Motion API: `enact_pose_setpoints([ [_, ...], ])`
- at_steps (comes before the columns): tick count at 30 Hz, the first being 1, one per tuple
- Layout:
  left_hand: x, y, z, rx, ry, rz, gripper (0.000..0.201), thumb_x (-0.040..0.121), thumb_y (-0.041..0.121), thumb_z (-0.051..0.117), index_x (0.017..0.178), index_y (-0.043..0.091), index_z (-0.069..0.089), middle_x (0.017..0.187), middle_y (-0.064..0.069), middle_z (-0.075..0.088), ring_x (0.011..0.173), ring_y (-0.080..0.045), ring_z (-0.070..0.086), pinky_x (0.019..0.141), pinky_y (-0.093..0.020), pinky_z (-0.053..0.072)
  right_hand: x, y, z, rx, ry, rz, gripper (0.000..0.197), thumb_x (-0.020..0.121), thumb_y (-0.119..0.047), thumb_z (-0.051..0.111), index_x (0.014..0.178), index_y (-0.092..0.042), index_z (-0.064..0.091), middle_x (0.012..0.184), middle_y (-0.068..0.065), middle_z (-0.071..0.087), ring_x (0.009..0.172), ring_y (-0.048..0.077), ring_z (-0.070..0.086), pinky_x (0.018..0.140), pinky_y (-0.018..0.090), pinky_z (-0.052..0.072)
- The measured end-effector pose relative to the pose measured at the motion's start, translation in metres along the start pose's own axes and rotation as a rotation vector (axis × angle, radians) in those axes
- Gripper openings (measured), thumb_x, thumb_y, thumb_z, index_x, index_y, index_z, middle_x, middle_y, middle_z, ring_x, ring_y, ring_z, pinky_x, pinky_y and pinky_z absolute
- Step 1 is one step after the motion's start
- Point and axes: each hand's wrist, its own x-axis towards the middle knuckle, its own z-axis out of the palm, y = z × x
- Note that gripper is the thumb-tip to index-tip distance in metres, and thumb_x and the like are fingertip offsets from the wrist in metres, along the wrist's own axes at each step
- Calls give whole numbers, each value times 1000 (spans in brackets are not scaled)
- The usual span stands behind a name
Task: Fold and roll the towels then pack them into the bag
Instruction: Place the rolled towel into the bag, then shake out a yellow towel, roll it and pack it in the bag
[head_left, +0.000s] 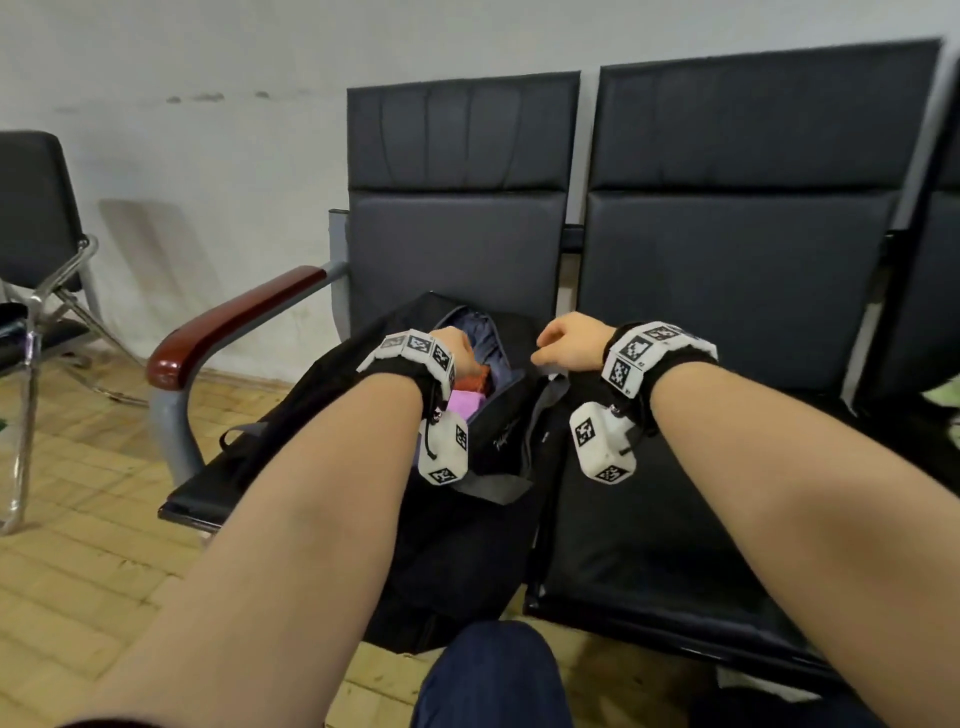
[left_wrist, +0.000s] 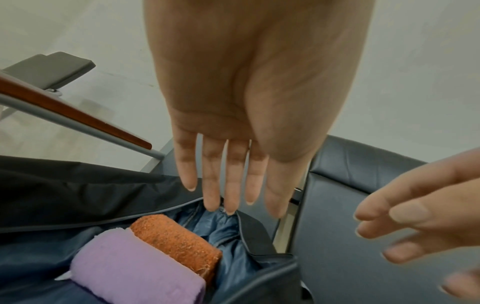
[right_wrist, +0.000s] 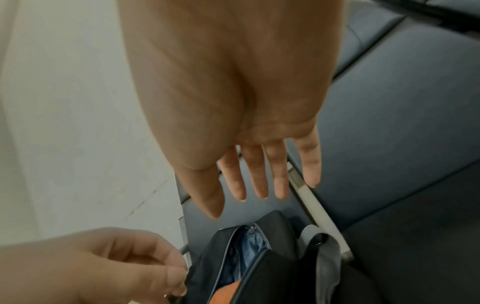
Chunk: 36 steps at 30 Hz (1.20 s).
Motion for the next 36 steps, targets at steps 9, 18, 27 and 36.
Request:
enact_pose_setpoints([
  [9,-32,59,15,54,-25,91,21,84,24,68,95,6,68,98,-12,68,89,-24,61,80,-31,48,-69,43,-24,-196,2,61,36,86,-25,66,117,-6,64,119,11,65,110,26,59,96,36,48],
  [18,-3,201,56,2,-14,219,13,84,18,65,94,16,57,103,-8,59,92,-24,56,79,-30,44,-107,187,-89,-322,31,325,29,88,-20,60,113,-6,63,114,13,64,103,30,60,87,35,52],
  [27,28,376,140,-296,-12,401,52,87,30,65,134,16,47,137,-4,50,124,-24,49,102,-39,42,-161,353,-162,-505,241,663,26,87,-26,55,103,-7,60,101,13,60,96,33,59,82,37,51],
  [36,44,510,257,-642,-158,421,43,85,28,70,123,12,57,125,-6,59,113,-21,57,96,-32,46,-184,476,-199,-570,593,971,44,79,-10,57,121,-4,49,129,20,43,122,36,37,100,46,33],
])
